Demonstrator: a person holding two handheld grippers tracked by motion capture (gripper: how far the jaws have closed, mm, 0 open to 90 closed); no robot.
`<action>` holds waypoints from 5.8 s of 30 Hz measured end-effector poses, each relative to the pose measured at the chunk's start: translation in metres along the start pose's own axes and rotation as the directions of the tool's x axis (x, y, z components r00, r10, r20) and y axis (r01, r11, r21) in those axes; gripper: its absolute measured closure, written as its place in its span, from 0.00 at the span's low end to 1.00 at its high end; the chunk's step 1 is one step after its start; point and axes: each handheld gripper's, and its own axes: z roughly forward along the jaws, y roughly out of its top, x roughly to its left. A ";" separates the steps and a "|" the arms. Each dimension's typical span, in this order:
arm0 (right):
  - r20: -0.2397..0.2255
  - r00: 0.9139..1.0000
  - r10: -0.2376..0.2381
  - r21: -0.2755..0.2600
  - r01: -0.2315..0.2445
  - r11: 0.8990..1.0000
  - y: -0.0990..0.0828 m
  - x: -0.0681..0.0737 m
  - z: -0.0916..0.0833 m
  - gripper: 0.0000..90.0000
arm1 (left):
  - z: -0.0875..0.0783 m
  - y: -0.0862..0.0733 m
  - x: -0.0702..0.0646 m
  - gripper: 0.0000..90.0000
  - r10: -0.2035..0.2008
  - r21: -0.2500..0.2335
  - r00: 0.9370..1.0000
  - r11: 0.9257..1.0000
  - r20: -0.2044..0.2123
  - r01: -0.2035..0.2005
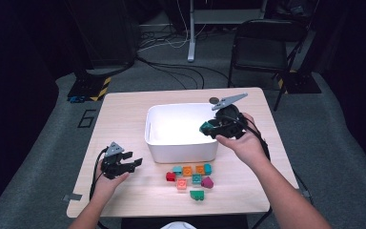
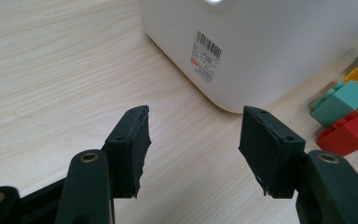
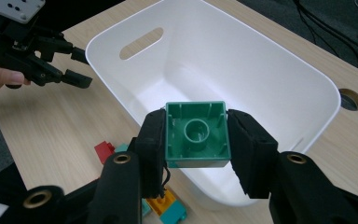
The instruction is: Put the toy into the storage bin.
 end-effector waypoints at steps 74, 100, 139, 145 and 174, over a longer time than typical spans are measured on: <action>0.019 1.000 0.024 -0.004 -0.024 1.000 0.044 0.001 0.083 0.54 | 0.003 -0.004 0.003 0.47 -0.008 0.003 1.000 1.000 0.005 0.008; 0.079 0.997 -0.007 -0.124 0.017 0.992 -0.018 0.032 0.007 0.56 | 0.004 -0.004 0.003 0.47 -0.012 0.006 1.000 1.000 0.004 0.012; 0.144 0.986 0.085 -0.035 -0.080 0.996 -0.136 0.033 0.072 0.56 | 0.005 -0.004 0.001 0.47 -0.005 0.010 1.000 1.000 0.001 0.005; 0.158 0.985 0.072 -0.018 -0.070 0.997 -0.144 0.035 0.084 0.56 | 0.005 -0.004 0.001 0.47 -0.004 0.008 1.000 1.000 0.003 0.004; 0.161 0.976 0.148 0.033 -0.155 0.987 -0.162 0.020 0.098 0.59 | 0.005 -0.003 0.003 0.47 -0.009 0.007 1.000 1.000 0.007 0.009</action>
